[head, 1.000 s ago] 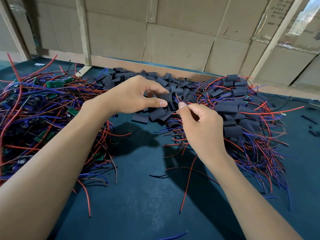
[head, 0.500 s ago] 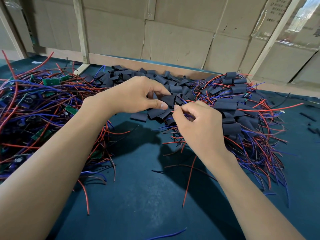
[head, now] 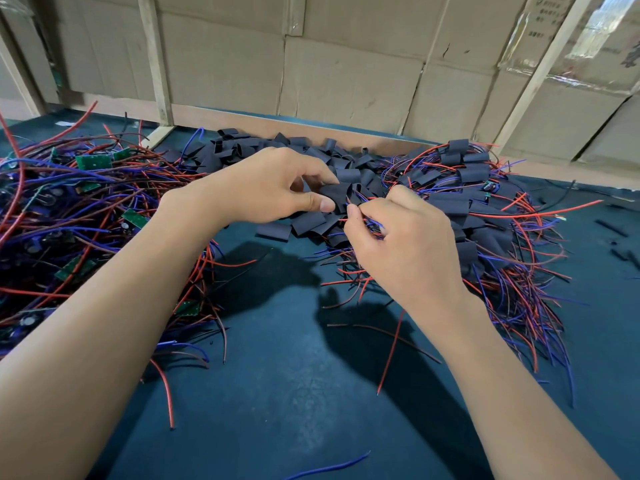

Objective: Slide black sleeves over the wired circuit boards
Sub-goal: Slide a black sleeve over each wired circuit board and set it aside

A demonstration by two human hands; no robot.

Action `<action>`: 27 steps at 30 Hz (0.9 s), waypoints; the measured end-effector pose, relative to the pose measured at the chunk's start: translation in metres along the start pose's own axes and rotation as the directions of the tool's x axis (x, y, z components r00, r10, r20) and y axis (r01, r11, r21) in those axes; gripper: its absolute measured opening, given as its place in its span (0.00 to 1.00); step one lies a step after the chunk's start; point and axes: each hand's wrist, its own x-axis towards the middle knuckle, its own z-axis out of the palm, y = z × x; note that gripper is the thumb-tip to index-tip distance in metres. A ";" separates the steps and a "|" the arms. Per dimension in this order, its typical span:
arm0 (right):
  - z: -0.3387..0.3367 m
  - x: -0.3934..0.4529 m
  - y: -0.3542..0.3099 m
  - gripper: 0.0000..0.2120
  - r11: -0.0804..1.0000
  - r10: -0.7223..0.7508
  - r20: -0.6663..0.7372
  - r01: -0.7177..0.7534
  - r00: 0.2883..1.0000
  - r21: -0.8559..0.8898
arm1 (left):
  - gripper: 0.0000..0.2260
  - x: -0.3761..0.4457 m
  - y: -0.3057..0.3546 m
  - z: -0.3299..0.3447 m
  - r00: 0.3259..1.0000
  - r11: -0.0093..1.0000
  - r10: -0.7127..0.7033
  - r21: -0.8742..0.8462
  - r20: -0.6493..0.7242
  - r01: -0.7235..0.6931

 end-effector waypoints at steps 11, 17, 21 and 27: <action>0.005 -0.004 0.003 0.16 0.999 -0.006 0.092 0.009 0.996 -0.034 | 0.03 -0.002 0.001 -0.002 0.993 0.995 0.101 -0.020 -0.068 -0.103; 0.019 -0.010 0.016 0.11 0.989 0.035 0.290 -0.074 0.956 0.125 | 0.08 -0.006 -0.001 -0.015 0.981 0.995 0.084 -0.031 -0.176 -0.090; 0.021 -0.010 0.018 0.10 0.956 0.126 0.253 -0.186 0.959 0.228 | 0.05 -0.013 -0.009 -0.032 0.946 0.991 0.040 -0.112 -0.322 -0.079; 0.012 0.001 0.013 0.10 0.507 0.280 0.451 -0.529 0.847 0.680 | 0.07 -0.023 -0.015 -0.047 0.933 0.986 -0.008 -0.157 -0.359 -0.052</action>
